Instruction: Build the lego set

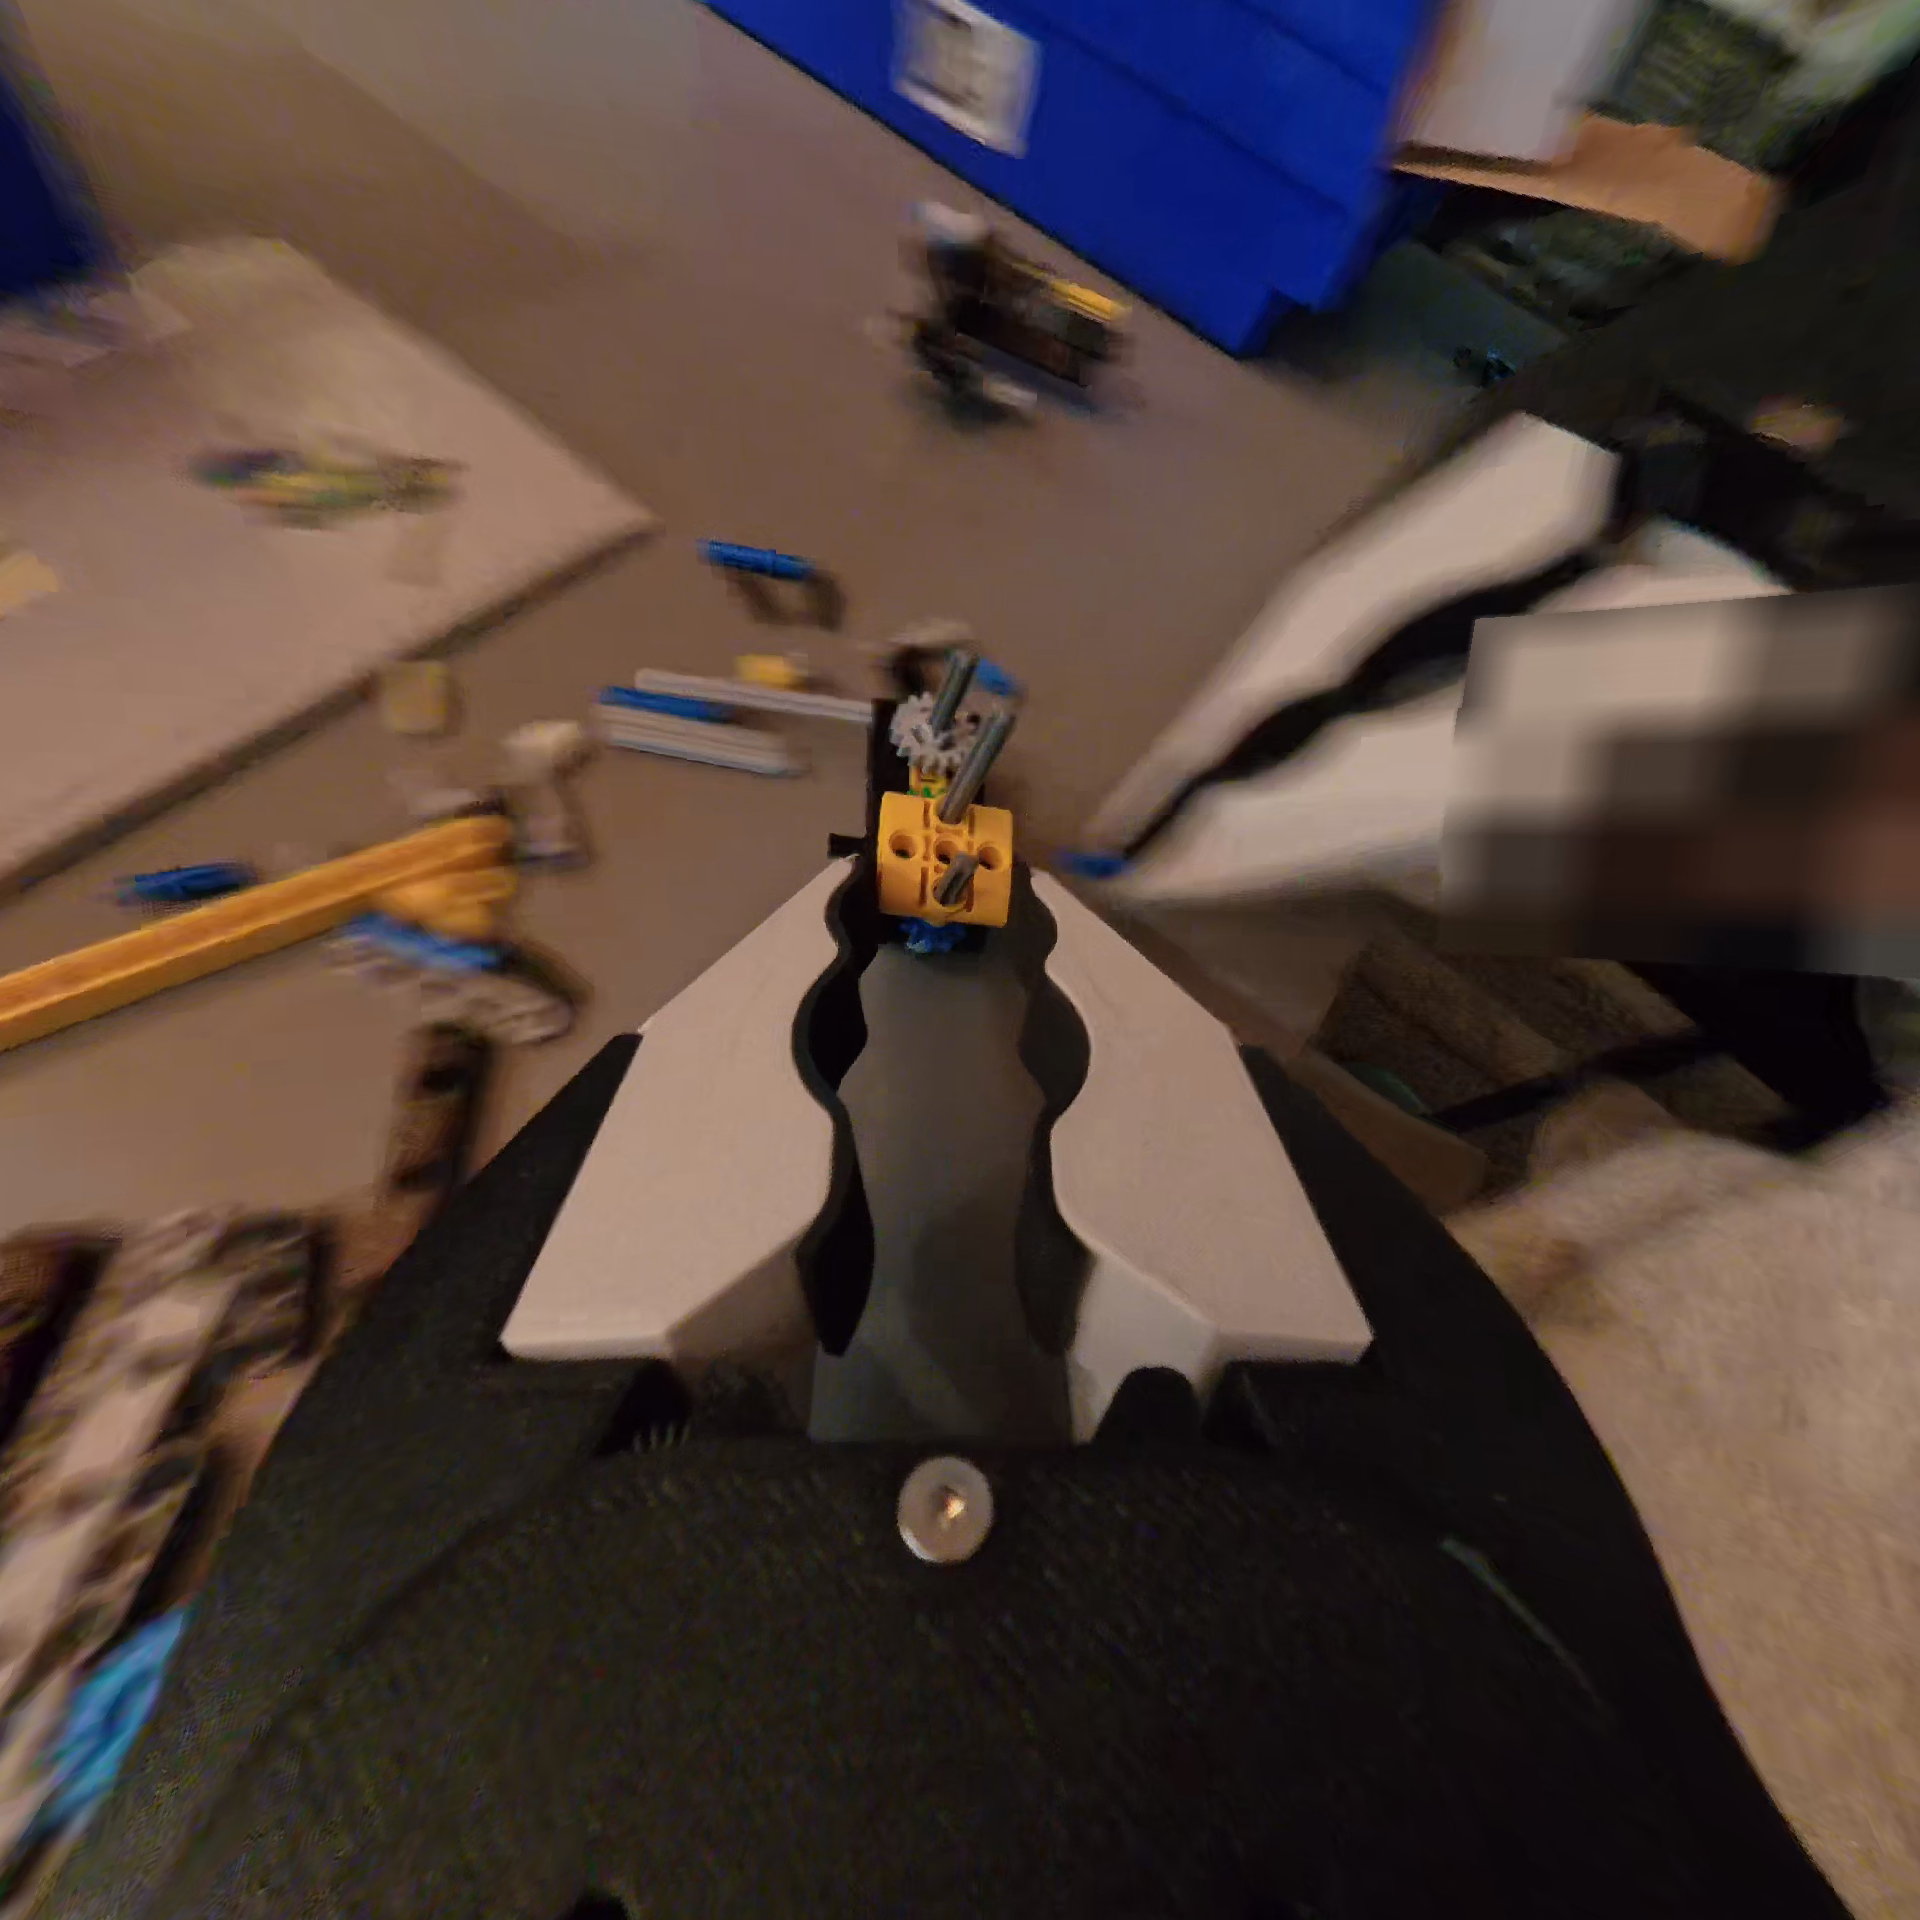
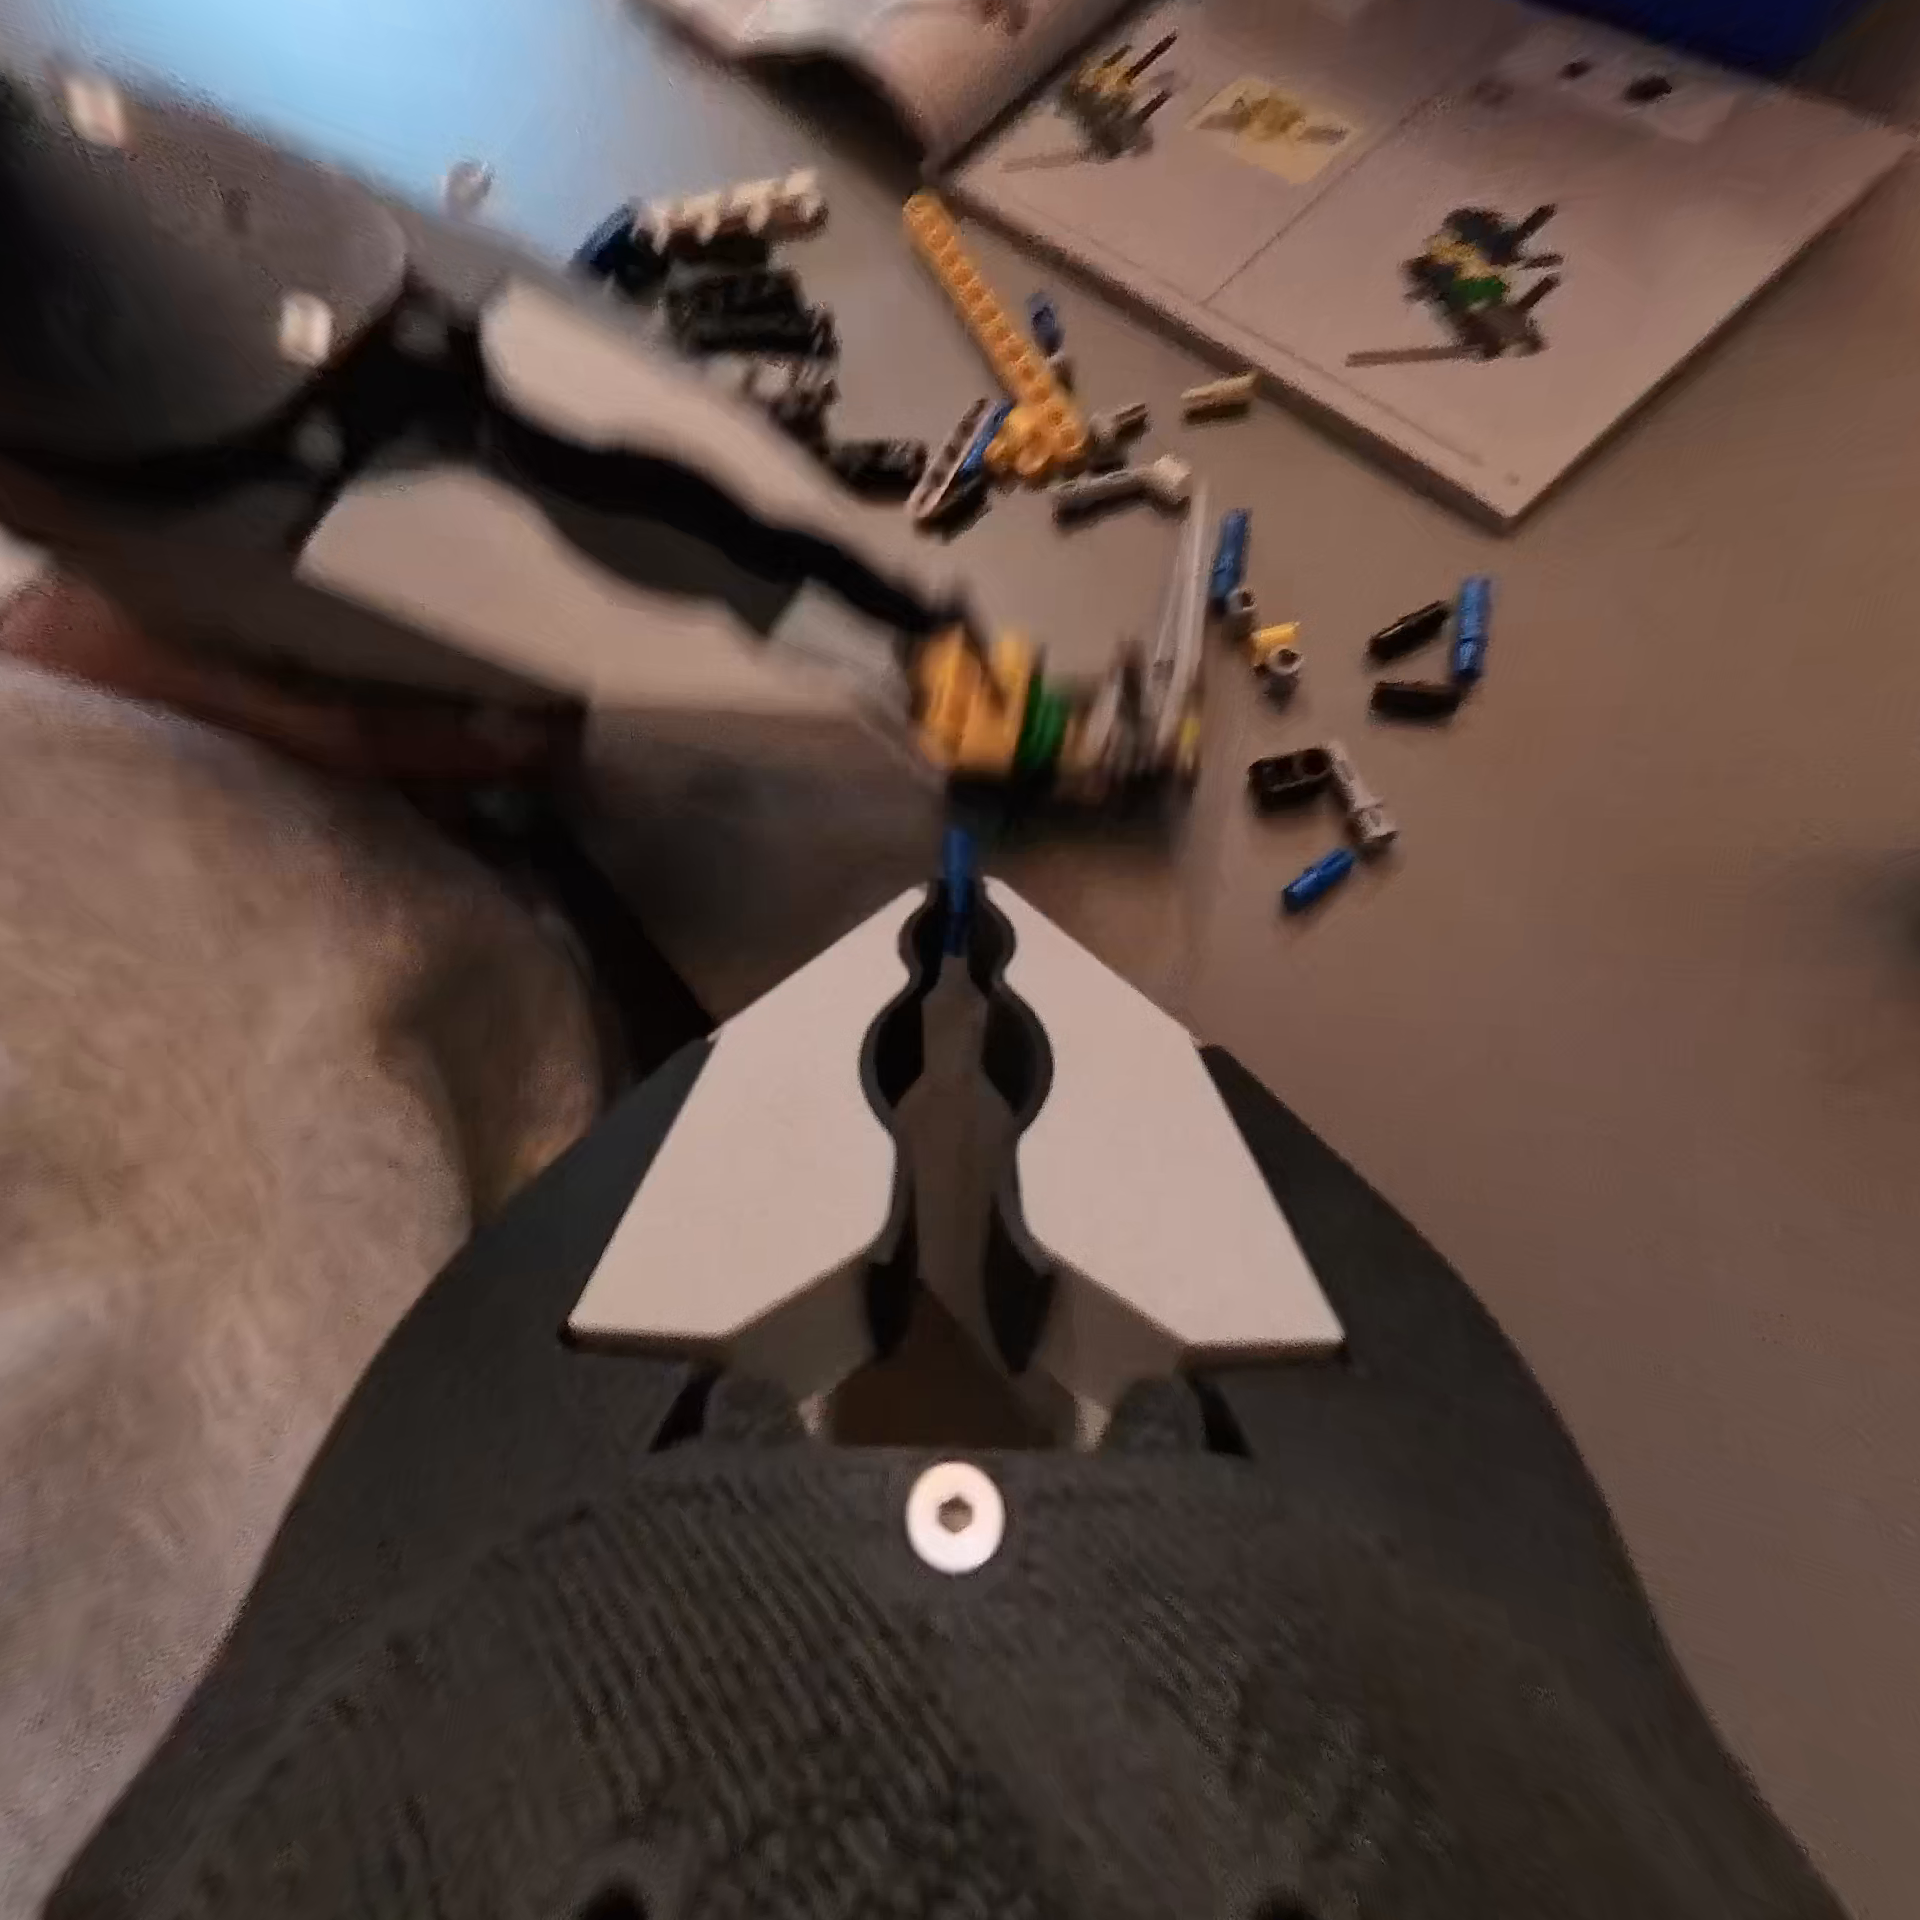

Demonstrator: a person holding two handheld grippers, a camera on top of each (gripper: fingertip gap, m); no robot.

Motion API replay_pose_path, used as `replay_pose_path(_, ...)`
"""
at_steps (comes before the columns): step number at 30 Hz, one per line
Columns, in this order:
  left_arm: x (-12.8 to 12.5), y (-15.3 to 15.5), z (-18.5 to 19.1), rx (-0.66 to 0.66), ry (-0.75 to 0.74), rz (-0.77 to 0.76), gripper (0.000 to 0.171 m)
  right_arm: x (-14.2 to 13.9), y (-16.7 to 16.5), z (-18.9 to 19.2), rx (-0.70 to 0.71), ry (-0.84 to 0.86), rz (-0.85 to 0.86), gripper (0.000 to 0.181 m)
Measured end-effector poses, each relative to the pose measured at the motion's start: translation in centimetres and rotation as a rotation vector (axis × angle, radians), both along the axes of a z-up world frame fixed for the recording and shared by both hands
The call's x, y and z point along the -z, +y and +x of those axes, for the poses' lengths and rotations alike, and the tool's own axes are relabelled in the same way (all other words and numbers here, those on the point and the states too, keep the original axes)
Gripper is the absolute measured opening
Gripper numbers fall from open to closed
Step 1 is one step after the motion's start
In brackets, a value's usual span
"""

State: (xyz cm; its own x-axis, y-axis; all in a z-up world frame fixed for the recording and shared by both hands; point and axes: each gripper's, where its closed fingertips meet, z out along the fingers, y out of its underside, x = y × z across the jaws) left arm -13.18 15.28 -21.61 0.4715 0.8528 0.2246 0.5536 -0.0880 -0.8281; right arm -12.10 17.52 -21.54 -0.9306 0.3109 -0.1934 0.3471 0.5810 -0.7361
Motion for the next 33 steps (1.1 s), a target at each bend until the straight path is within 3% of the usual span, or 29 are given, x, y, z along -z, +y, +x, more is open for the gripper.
replay_pose_path(3,-0.1,-1.4,-0.2,-0.054,-0.073,0.105,0.026,-0.2,0.5,0.0,0.013,-0.017,-0.021,0.003)
replay_pose_path(6,0.0,-0.9,0.0,-0.029,-0.036,0.012,0.026,-1.4,0.5,-0.7,0.047,-0.051,-0.094,0.003)
replay_pose_path(9,-0.3,-1.2,-0.2,-0.034,-0.053,0.095,0.025,-1.1,0.6,-1.0,0.076,-0.076,-0.112,0.003)
replay_pose_path(17,-0.4,-0.9,0.0,-0.001,-0.049,0.098,0.025,0.1,0.9,-1.9,0.143,-0.084,-0.064,0.005)
replay_pose_path(23,-0.4,-0.9,0.0,-0.001,-0.045,0.104,0.025,0.4,1.1,-1.5,0.109,-0.122,-0.062,0.021)
replay_pose_path(28,-0.6,-0.8,0.2,0.01,-0.035,0.116,0.025,-0.2,3.5,-3.0,0.118,-0.056,-0.051,0.019)
replay_pose_path(33,-1.1,-0.8,0.3,0.018,-0.011,0.131,0.025,0.2,2.4,-0.7,-0.048,-0.021,-0.054,0.017)
